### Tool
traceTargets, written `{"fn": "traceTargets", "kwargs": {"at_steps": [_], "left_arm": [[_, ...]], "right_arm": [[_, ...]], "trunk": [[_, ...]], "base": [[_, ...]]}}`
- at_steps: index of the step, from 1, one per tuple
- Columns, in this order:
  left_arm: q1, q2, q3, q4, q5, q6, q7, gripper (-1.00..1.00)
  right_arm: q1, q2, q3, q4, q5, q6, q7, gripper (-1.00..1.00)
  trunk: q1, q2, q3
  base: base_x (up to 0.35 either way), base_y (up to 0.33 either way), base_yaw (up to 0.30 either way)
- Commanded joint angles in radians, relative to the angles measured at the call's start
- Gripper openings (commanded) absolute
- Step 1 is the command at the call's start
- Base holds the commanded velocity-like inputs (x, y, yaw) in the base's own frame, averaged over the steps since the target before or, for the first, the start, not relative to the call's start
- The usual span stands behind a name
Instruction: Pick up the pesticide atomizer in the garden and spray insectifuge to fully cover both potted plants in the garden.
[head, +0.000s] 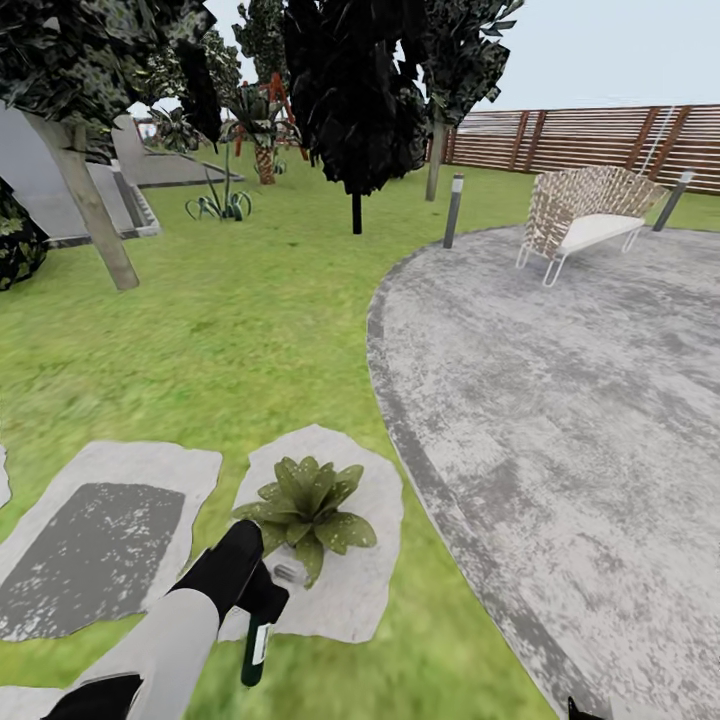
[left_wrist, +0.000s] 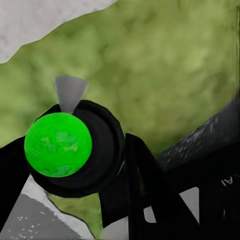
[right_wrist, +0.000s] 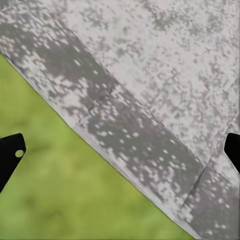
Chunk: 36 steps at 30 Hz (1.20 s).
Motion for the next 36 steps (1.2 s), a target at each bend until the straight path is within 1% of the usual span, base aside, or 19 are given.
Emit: {"fn": "traceTargets", "kwargs": {"at_steps": [1, 7, 11, 16, 19, 23, 26, 27, 29, 31, 32, 33, 34, 36], "left_arm": [[0.000, -0.002, 0.008, -0.001, -0.008, 0.003, -0.008, -1.00], [0.000, -0.001, 0.010, -0.002, -0.002, 0.002, -0.008, -1.00], [0.000, -0.001, 0.010, -0.002, -0.002, 0.002, -0.008, -1.00], [0.000, 0.002, 0.010, -0.003, -0.002, 0.005, -0.006, -1.00], [0.000, 0.002, 0.012, -0.005, -0.002, 0.005, -0.006, -1.00], [-0.001, 0.000, 0.015, -0.006, 0.001, 0.005, -0.007, -1.00], [-0.005, -0.008, 0.014, -0.007, 0.037, 0.002, -0.007, -1.00], [-0.006, -0.011, 0.012, -0.007, 0.066, 0.000, -0.006, -1.00], [-0.009, -0.010, 0.004, -0.006, 0.079, 0.005, -0.010, -1.00], [-0.013, -0.006, -0.003, 0.005, 0.080, 0.009, -0.035, -1.00], [-0.015, -0.004, -0.015, 0.013, 0.076, 0.010, -0.075, -1.00], [-0.032, 0.006, -0.079, 0.021, 0.052, 0.024, -0.198, -1.00], [-0.065, 0.018, -0.156, 0.032, 0.017, 0.032, -0.303, -1.00], [-0.125, 0.028, -0.277, 0.071, -0.041, 0.037, -0.468, -1.00]], "right_arm": [[-0.001, 0.001, -0.007, 0.002, 0.010, -0.004, 0.000, 1.00], [-0.001, 0.002, -0.007, 0.002, 0.010, -0.004, -0.001, 1.00], [-0.001, 0.002, -0.007, 0.002, 0.010, -0.004, 0.000, 1.00], [-0.001, 0.002, -0.007, 0.002, 0.010, -0.004, -0.001, 1.00], [-0.001, 0.002, -0.007, 0.002, 0.010, -0.004, 0.000, 1.00], [-0.001, 0.003, -0.007, 0.002, 0.010, -0.004, 0.000, 1.00], [-0.001, 0.003, -0.007, 0.002, 0.010, -0.004, 0.000, 1.00], [-0.001, 0.003, -0.007, 0.002, 0.010, -0.004, 0.000, 1.00], [-0.001, 0.003, -0.007, 0.002, 0.010, -0.004, 0.000, 1.00], [-0.001, 0.003, -0.007, 0.002, 0.010, -0.004, 0.000, 1.00], [-0.001, 0.003, -0.008, 0.002, 0.010, -0.004, 0.000, 1.00], [-0.001, 0.003, -0.008, 0.002, 0.010, -0.004, 0.000, 1.00], [-0.001, 0.002, -0.008, 0.002, 0.010, -0.004, 0.000, 1.00], [-0.001, 0.002, -0.008, 0.002, 0.010, -0.004, 0.000, 1.00]], "trunk": [[0.000, 0.000, -0.001], [0.000, 0.000, -0.001], [0.000, 0.000, -0.001], [0.000, 0.000, -0.001], [0.000, 0.000, -0.001], [0.000, 0.000, -0.001], [0.000, 0.000, -0.001], [0.000, 0.000, -0.001], [0.000, 0.000, -0.001], [0.000, 0.000, -0.001], [0.000, 0.000, -0.001], [0.000, 0.000, -0.001], [0.000, 0.000, -0.001], [0.000, 0.000, -0.001]], "base": [[0.173, -0.242, 0.079], [0.106, -0.245, 0.241], [-0.112, -0.245, 0.277], [-0.227, -0.189, 0.276], [-0.138, -0.050, 0.099], [0.024, -0.007, 0.013], [0.265, -0.001, 0.036], [0.322, 0.000, 0.192], [0.126, 0.000, 0.185], [0.036, 0.000, 0.059], [0.014, 0.000, 0.024], [0.005, 0.000, 0.008], [0.002, 0.000, 0.004], [0.001, 0.000, 0.002]]}}
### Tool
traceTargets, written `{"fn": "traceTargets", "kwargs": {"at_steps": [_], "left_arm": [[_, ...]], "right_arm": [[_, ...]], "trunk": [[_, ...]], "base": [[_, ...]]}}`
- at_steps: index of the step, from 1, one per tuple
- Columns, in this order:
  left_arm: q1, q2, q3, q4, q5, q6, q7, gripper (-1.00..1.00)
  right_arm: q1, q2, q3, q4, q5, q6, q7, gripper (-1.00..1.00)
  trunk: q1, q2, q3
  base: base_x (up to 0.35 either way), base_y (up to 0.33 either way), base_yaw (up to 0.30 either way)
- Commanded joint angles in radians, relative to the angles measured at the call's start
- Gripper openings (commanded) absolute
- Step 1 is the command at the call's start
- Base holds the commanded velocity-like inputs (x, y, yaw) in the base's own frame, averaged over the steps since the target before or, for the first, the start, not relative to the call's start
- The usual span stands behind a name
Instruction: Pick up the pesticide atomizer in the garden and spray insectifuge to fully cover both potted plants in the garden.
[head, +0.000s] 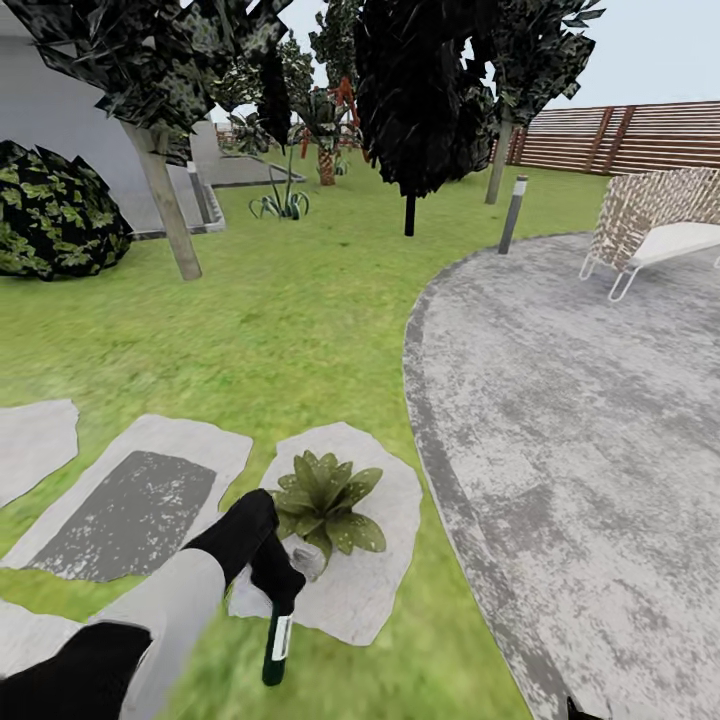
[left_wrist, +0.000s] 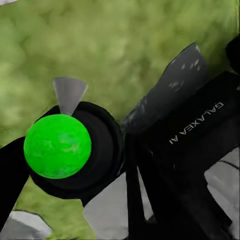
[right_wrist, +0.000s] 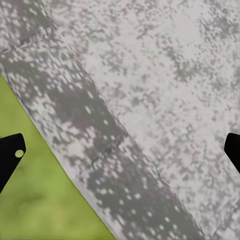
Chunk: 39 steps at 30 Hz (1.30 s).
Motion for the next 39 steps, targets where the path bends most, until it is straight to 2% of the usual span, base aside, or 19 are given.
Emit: {"fn": "traceTargets", "kwargs": {"at_steps": [1, 2, 4, 6, 8, 11, 12, 13, 15, 16, 18, 22, 35, 39], "left_arm": [[-0.053, 0.003, -0.083, 0.041, -0.053, 0.006, -0.149, -1.00], [-0.107, 0.004, -0.144, 0.082, -0.087, 0.005, -0.276, -1.00], [-0.189, 0.003, -0.207, 0.123, -0.143, 0.004, -0.400, -1.00], [-0.252, 0.004, -0.230, 0.160, -0.188, 0.003, -0.411, -1.00], [-0.317, 0.005, -0.237, 0.215, -0.222, -0.002, -0.411, -1.00], [-0.409, 0.012, -0.244, 0.281, -0.239, -0.007, -0.411, -1.00], [-0.442, 0.022, -0.246, 0.304, -0.244, -0.010, -0.411, -1.00], [-0.468, 0.039, -0.247, 0.320, -0.263, -0.013, -0.411, -1.00], [-0.474, 0.051, -0.247, 0.322, -0.329, -0.016, -0.411, -1.00], [-0.470, 0.052, -0.247, 0.320, -0.349, -0.017, -0.411, -1.00], [-0.467, 0.049, -0.247, 0.318, -0.364, -0.018, -0.411, -1.00], [-0.466, 0.045, -0.239, 0.317, -0.364, -0.018, -0.411, -1.00], [-0.467, 0.038, -0.239, 0.316, -0.364, -0.019, -0.411, -1.00], [-0.466, 0.032, -0.239, 0.316, -0.368, -0.039, -0.411, -1.00]], "right_arm": [[-0.001, 0.000, -0.007, 0.001, 0.011, -0.004, 0.000, 1.00], [-0.001, -0.001, -0.007, 0.001, 0.011, -0.004, 0.000, 1.00], [-0.001, -0.002, -0.008, 0.000, 0.011, -0.004, 0.000, 1.00], [-0.001, -0.003, -0.008, 0.000, 0.011, -0.004, 0.000, 1.00], [-0.001, -0.005, -0.008, 0.000, 0.011, -0.004, 0.000, 1.00], [-0.001, -0.006, -0.008, 0.000, 0.011, -0.004, 0.000, 1.00], [-0.001, -0.007, -0.008, 0.000, 0.011, -0.004, 0.000, 1.00], [-0.001, -0.007, -0.008, 0.000, 0.011, -0.004, 0.000, 1.00], [-0.001, -0.007, -0.008, 0.000, 0.011, -0.004, -0.001, 1.00], [-0.001, -0.007, -0.008, 0.000, 0.011, -0.004, -0.001, 1.00], [-0.001, -0.007, -0.008, 0.000, 0.011, -0.004, -0.001, 1.00], [-0.001, -0.007, -0.008, -0.002, 0.010, -0.004, 0.000, 1.00], [-0.001, -0.005, -0.008, -0.002, 0.009, -0.004, -0.002, 1.00], [-0.001, -0.005, -0.008, -0.002, 0.009, -0.004, -0.002, 1.00]], "trunk": [[0.000, 0.000, -0.001], [0.000, 0.000, -0.001], [0.000, 0.000, -0.001], [0.000, 0.000, -0.001], [0.000, 0.000, -0.001], [0.000, 0.000, -0.001], [0.000, 0.000, -0.001], [0.000, 0.000, -0.001], [0.000, 0.000, -0.001], [0.000, 0.000, -0.001], [0.000, 0.000, -0.001], [0.000, 0.000, -0.001], [0.000, 0.000, -0.001], [0.000, 0.000, -0.001]], "base": [[0.000, 0.000, 0.000], [0.000, 0.000, 0.000], [0.000, 0.000, 0.000], [0.000, 0.000, 0.000], [0.000, 0.000, 0.000], [0.000, 0.000, 0.000], [0.000, 0.000, 0.000], [0.000, 0.000, 0.000], [0.000, 0.000, 0.000], [0.000, 0.000, 0.000], [0.000, 0.000, 0.000], [0.132, 0.000, 0.000], [0.328, 0.000, 0.028], [0.074, 0.000, 0.024]]}}
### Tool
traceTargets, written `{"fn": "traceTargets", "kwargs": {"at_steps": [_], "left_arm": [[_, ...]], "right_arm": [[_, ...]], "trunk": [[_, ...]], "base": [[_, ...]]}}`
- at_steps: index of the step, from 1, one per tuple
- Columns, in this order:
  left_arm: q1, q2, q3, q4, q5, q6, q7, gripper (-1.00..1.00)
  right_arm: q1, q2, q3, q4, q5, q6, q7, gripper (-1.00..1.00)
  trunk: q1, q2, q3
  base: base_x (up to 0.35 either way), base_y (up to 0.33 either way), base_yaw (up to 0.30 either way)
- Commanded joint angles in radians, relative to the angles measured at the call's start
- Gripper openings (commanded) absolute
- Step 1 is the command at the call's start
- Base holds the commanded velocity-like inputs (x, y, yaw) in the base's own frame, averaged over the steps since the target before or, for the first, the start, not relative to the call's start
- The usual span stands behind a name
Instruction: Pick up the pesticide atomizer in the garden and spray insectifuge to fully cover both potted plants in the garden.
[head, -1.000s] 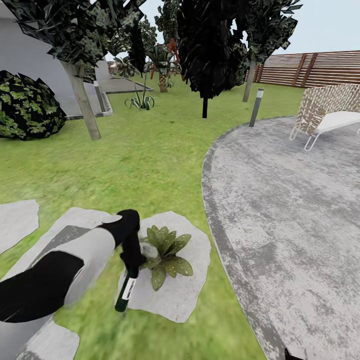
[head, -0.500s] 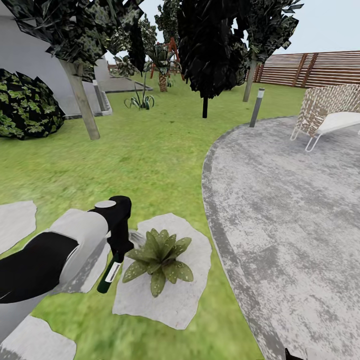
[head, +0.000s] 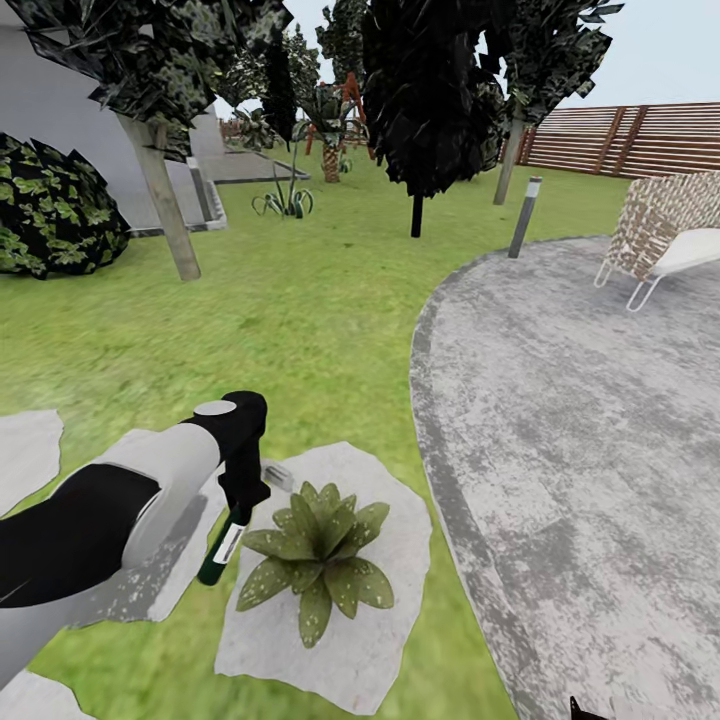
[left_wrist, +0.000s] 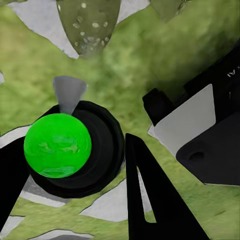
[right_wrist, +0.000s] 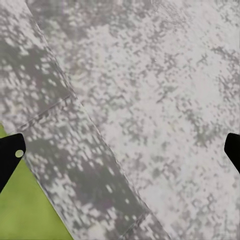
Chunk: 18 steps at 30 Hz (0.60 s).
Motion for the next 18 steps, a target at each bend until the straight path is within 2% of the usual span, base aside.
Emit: {"fn": "traceTargets", "kwargs": {"at_steps": [1, 9, 13, 18], "left_arm": [[0.000, -0.005, -0.002, 0.000, -0.008, 0.007, -0.009, -1.00], [0.003, -0.012, -0.003, 0.001, -0.010, 0.003, -0.009, -1.00], [0.002, -0.019, -0.005, 0.001, -0.011, -0.004, -0.009, -1.00], [0.002, -0.033, -0.005, -0.001, -0.012, -0.007, -0.009, -1.00]], "right_arm": [[-0.001, 0.000, -0.007, 0.001, 0.011, -0.004, 0.000, 1.00], [-0.001, -0.001, -0.007, 0.001, 0.011, -0.005, 0.001, 1.00], [-0.001, -0.001, -0.007, 0.001, 0.011, -0.005, 0.000, 1.00], [-0.001, -0.001, -0.007, 0.001, 0.011, -0.006, -0.001, 1.00]], "trunk": [[0.000, 0.000, -0.001], [0.000, 0.000, -0.001], [0.000, 0.000, -0.001], [0.000, 0.000, -0.001]], "base": [[0.010, 0.000, -0.080], [0.001, 0.000, -0.246], [0.000, -0.021, -0.040], [0.000, -0.233, 0.042]]}}
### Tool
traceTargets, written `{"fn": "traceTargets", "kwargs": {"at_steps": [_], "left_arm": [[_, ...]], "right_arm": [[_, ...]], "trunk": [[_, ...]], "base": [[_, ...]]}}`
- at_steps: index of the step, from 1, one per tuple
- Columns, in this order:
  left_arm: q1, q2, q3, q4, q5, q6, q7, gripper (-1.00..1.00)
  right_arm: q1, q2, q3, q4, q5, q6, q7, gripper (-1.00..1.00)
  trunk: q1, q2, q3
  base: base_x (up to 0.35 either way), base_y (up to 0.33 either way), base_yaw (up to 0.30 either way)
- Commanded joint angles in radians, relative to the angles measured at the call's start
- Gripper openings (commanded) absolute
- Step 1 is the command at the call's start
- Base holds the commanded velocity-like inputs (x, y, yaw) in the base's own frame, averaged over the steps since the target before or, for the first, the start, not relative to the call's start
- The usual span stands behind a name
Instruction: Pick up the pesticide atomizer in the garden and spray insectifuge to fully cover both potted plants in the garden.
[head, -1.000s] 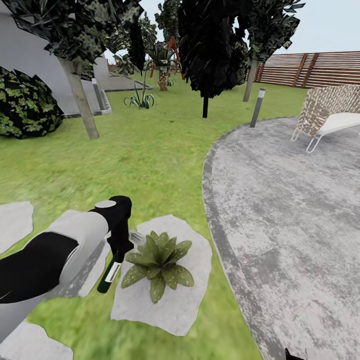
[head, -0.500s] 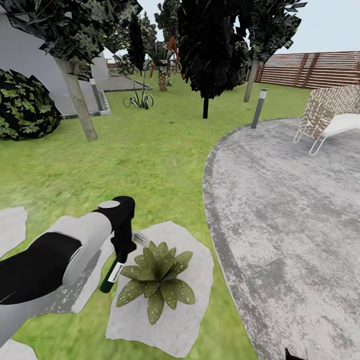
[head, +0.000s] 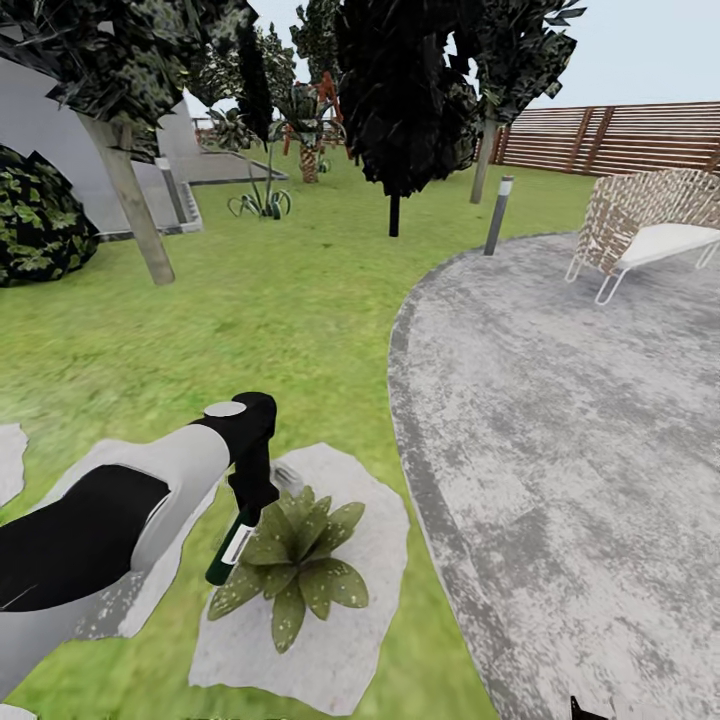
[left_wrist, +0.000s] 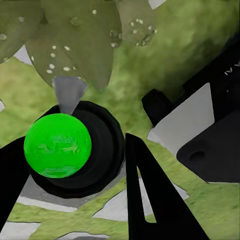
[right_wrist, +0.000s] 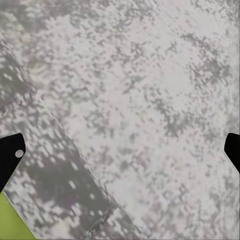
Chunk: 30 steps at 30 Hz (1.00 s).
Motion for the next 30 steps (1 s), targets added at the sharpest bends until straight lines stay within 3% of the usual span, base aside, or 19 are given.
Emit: {"fn": "traceTargets", "kwargs": {"at_steps": [1, 5, 16, 23, 30], "left_arm": [[-0.001, 0.000, 0.001, -0.001, -0.010, 0.011, -0.009, -1.00], [-0.001, 0.000, 0.001, -0.001, -0.013, 0.011, -0.009, -1.00], [-0.001, 0.000, -0.001, -0.001, -0.017, 0.011, -0.009, -1.00], [-0.001, 0.000, -0.001, -0.001, -0.018, 0.012, -0.009, -1.00], [-0.001, 0.000, -0.004, -0.001, -0.018, 0.013, -0.009, -1.00]], "right_arm": [[-0.001, 0.001, -0.007, 0.002, 0.011, -0.005, -0.001, 1.00], [-0.001, 0.001, -0.007, 0.002, 0.011, -0.005, -0.001, 1.00], [-0.001, 0.003, -0.007, 0.002, 0.011, -0.005, -0.001, 1.00], [-0.001, 0.003, -0.007, 0.002, 0.011, -0.005, -0.001, 1.00], [-0.001, 0.004, -0.007, 0.002, 0.011, -0.005, -0.001, 1.00]], "trunk": [[0.000, 0.000, -0.001], [0.000, 0.000, -0.001], [0.000, 0.000, -0.001], [0.000, 0.000, -0.001], [0.000, 0.000, -0.001]], "base": [[0.000, -0.272, 0.218], [-0.069, -0.260, 0.260], [-0.284, -0.089, 0.251], [0.100, -0.266, 0.034], [-0.006, -0.304, 0.246]]}}
